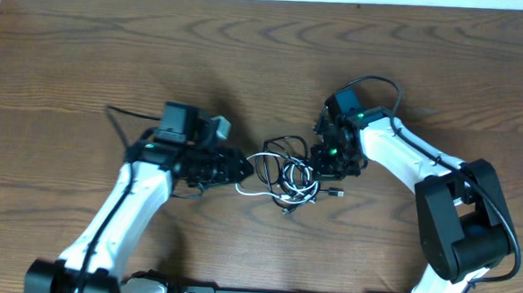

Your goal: Untangle cables

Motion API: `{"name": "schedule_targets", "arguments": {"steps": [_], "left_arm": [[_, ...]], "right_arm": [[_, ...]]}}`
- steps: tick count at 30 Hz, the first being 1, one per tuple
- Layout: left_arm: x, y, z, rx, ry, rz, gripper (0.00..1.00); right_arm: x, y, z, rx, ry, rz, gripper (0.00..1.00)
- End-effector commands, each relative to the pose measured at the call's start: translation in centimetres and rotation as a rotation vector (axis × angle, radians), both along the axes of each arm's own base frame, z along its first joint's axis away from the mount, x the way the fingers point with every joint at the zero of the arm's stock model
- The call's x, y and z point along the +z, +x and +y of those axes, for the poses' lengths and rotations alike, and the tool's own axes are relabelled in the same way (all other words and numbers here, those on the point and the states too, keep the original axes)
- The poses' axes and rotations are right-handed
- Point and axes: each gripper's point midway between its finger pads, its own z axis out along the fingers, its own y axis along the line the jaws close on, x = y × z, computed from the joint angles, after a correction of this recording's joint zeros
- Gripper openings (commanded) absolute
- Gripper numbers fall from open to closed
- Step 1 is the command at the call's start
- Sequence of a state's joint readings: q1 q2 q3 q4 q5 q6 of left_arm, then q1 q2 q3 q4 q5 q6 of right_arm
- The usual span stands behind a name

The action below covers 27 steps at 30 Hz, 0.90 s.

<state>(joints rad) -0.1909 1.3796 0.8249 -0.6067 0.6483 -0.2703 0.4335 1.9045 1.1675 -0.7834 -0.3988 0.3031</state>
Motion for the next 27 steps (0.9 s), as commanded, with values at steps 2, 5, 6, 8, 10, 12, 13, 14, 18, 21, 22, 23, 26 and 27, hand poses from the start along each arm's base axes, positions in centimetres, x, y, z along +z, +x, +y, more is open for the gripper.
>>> {"name": "schedule_targets", "arguments": {"steps": [2, 5, 6, 8, 10, 12, 13, 14, 18, 21, 22, 23, 26, 27], "left_arm": [[-2.6, -2.0, -1.9, 0.007, 0.016, 0.169, 0.64], [-3.8, -2.8, -2.6, 0.053, 0.028, 0.270, 0.64], [-4.1, -3.0, -2.7, 0.066, 0.034, 0.294, 0.64], [-4.9, -3.4, -2.9, 0.094, 0.055, 0.341, 0.64], [-5.6, -3.6, -2.7, 0.126, 0.085, 0.375, 0.63], [-6.2, -3.7, -2.4, 0.146, 0.110, 0.392, 0.63], [-6.3, -3.7, -2.5, 0.144, 0.114, 0.397, 0.63], [-6.4, -3.8, -2.4, 0.145, 0.115, 0.400, 0.62], [-6.5, -3.8, -2.4, 0.149, 0.119, 0.403, 0.61], [-6.5, -3.9, -2.3, 0.159, 0.121, 0.417, 0.58], [-6.5, -4.0, -2.3, 0.160, 0.123, 0.421, 0.58], [-6.6, -4.0, -2.3, 0.160, 0.125, 0.421, 0.57], [-6.8, -4.1, -2.2, 0.157, 0.147, 0.412, 0.56], [-6.9, -4.1, -2.1, 0.163, 0.168, 0.406, 0.56]], "right_arm": [[0.2, -0.8, 1.5, 0.027, 0.038, 0.008, 0.01], [0.2, -0.8, 1.7, 0.036, 0.040, 0.004, 0.01], [0.2, -0.8, 1.8, 0.036, 0.041, 0.003, 0.01], [0.2, -0.8, 1.7, 0.036, 0.040, 0.003, 0.01], [0.2, -0.8, 1.7, 0.036, 0.040, 0.003, 0.01], [0.2, -0.8, 1.7, 0.036, 0.040, 0.002, 0.01], [0.2, -0.8, 1.7, 0.036, 0.039, 0.003, 0.01], [0.2, -0.9, 1.7, 0.035, 0.038, 0.006, 0.01], [0.2, -0.9, 1.6, 0.035, 0.034, 0.004, 0.01], [0.2, -0.9, 1.6, 0.035, 0.030, 0.007, 0.01], [0.2, -0.9, 1.6, 0.035, 0.030, 0.007, 0.01], [0.2, -0.9, 1.6, 0.035, 0.030, 0.006, 0.01], [0.2, -0.9, 1.6, 0.035, 0.030, 0.007, 0.01], [0.2, -0.9, 1.6, 0.035, 0.030, 0.006, 0.01]]}}
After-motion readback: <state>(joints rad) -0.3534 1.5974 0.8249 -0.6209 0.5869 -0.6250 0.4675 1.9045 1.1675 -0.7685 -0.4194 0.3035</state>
